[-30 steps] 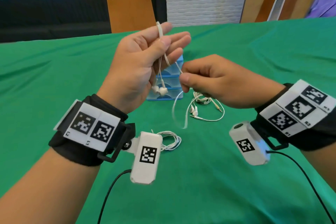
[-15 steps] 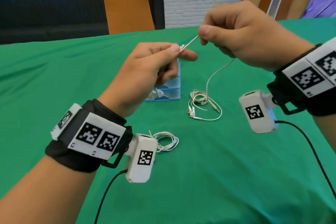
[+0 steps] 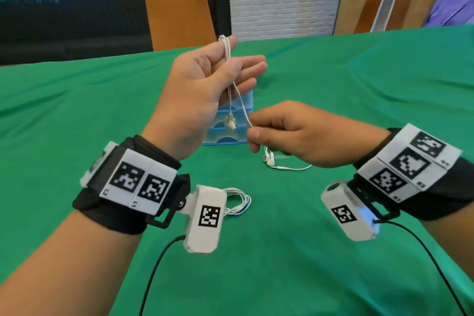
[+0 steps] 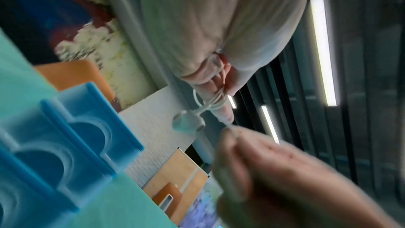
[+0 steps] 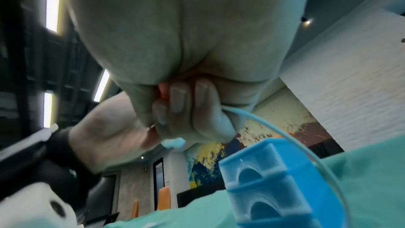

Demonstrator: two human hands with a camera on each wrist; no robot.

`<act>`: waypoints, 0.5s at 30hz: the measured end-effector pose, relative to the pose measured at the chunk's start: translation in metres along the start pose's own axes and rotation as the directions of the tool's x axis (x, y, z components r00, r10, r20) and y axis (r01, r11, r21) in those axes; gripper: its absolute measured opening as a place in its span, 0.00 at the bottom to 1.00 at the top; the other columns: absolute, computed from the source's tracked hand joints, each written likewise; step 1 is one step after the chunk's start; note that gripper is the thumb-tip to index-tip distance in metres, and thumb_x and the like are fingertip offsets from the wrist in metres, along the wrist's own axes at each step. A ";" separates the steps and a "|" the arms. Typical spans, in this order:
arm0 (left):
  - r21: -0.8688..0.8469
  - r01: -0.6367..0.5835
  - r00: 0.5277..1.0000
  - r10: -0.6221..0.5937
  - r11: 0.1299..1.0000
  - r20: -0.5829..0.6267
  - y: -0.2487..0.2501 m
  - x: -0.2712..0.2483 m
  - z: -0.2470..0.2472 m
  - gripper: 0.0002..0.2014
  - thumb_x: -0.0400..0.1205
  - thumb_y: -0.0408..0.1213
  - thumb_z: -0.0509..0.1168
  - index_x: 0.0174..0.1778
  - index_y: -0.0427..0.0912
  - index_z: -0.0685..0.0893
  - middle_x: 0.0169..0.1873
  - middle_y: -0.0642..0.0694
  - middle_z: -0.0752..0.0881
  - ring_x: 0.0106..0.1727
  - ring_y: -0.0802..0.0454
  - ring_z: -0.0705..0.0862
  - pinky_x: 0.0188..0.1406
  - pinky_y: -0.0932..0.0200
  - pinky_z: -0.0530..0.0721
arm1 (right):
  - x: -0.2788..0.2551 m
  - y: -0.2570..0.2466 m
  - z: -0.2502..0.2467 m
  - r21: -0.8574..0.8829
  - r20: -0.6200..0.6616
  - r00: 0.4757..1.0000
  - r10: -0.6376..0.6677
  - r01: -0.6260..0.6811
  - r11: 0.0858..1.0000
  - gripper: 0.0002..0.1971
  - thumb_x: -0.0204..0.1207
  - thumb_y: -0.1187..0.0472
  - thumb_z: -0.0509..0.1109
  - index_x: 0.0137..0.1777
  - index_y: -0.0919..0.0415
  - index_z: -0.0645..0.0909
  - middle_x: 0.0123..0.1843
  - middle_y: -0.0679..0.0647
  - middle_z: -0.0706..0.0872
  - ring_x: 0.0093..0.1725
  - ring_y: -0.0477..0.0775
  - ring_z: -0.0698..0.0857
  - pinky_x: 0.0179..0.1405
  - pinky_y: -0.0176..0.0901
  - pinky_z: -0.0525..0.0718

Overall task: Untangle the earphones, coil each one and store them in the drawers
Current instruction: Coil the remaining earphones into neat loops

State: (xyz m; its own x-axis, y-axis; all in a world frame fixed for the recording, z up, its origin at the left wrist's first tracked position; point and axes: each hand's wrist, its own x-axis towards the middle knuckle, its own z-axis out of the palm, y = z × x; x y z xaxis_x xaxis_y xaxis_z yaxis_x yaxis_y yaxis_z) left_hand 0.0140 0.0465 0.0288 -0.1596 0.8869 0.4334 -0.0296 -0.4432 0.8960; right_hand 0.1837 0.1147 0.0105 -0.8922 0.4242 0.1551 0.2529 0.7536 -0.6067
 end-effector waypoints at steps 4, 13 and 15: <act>0.412 -0.111 0.988 0.057 0.904 0.142 -0.003 0.000 0.001 0.09 0.92 0.29 0.55 0.61 0.36 0.80 0.40 0.44 0.90 0.31 0.49 0.85 0.39 0.51 0.85 | -0.004 -0.024 -0.026 -0.011 -0.043 0.994 -0.099 0.099 0.995 0.13 0.87 0.66 0.64 0.41 0.67 0.84 0.23 0.39 0.73 0.24 0.39 0.71 0.27 0.26 0.68; 0.244 -0.020 0.973 -0.038 0.970 0.229 0.009 -0.001 0.001 0.18 0.91 0.34 0.54 0.56 0.28 0.88 0.20 0.49 0.62 0.24 0.53 0.54 0.24 0.60 0.53 | -0.001 -0.005 -0.072 -0.006 -0.358 0.933 -0.022 0.022 1.000 0.15 0.88 0.58 0.63 0.43 0.67 0.80 0.22 0.44 0.70 0.22 0.46 0.65 0.22 0.37 0.65; 0.141 0.004 0.966 -0.041 0.990 0.256 0.014 0.000 0.001 0.18 0.91 0.34 0.53 0.58 0.26 0.86 0.20 0.49 0.61 0.23 0.53 0.52 0.23 0.58 0.50 | 0.001 0.004 -0.066 0.093 -0.368 0.929 0.034 0.000 0.996 0.15 0.89 0.58 0.62 0.41 0.63 0.78 0.23 0.46 0.67 0.22 0.46 0.63 0.21 0.37 0.62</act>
State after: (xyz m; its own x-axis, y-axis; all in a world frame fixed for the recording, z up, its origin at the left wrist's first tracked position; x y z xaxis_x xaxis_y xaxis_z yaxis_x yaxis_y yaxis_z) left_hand 0.0146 0.0404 0.0409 0.0992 0.9080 0.4071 0.1090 -0.4166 0.9025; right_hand 0.2087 0.1512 0.0596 -0.6828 0.6048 0.4098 0.2170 0.7035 -0.6768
